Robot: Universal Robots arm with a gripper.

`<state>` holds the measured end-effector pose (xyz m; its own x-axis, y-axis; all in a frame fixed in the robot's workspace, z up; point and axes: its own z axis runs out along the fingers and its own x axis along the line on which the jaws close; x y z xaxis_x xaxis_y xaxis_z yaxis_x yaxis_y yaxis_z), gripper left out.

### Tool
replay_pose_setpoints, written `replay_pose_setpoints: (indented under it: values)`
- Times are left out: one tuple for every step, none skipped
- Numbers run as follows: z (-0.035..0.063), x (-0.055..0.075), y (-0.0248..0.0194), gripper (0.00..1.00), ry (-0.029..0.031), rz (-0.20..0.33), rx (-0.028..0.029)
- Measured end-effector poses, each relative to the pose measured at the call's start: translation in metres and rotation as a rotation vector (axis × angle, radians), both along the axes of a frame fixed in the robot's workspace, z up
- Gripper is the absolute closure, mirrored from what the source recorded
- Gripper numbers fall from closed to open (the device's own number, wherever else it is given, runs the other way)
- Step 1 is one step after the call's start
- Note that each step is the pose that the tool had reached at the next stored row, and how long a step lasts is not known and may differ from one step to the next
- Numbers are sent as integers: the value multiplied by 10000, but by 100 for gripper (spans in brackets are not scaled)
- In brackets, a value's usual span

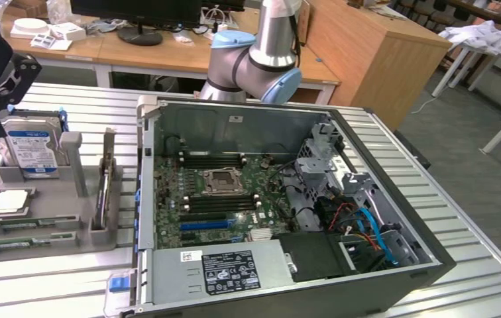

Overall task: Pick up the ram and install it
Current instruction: 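Pick up the ram and move it above insertion slot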

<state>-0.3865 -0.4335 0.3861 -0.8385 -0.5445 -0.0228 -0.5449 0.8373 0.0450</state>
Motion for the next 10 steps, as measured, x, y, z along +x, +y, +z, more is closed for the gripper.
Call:
replay_pose_setpoints:
  values:
    - [-1, 0, 0, 89, 0, 191, 0]
    - [-1, 0, 0, 89, 0, 370, 0]
    - [-1, 0, 0, 89, 0, 551, 1]
    - [-2, 0, 0, 89, 0, 730, 1]
    - [-2, 0, 0, 89, -1, 910, 0]
    - [-2, 0, 0, 89, 0, 1091, 0]
    - [-3, 0, 0, 89, 0, 1275, 0]
    - [-3, 0, 0, 89, 0, 1466, 0]
    - [-4, 0, 0, 89, 0, 1646, 1]
    - [-4, 0, 0, 89, 0, 1826, 0]
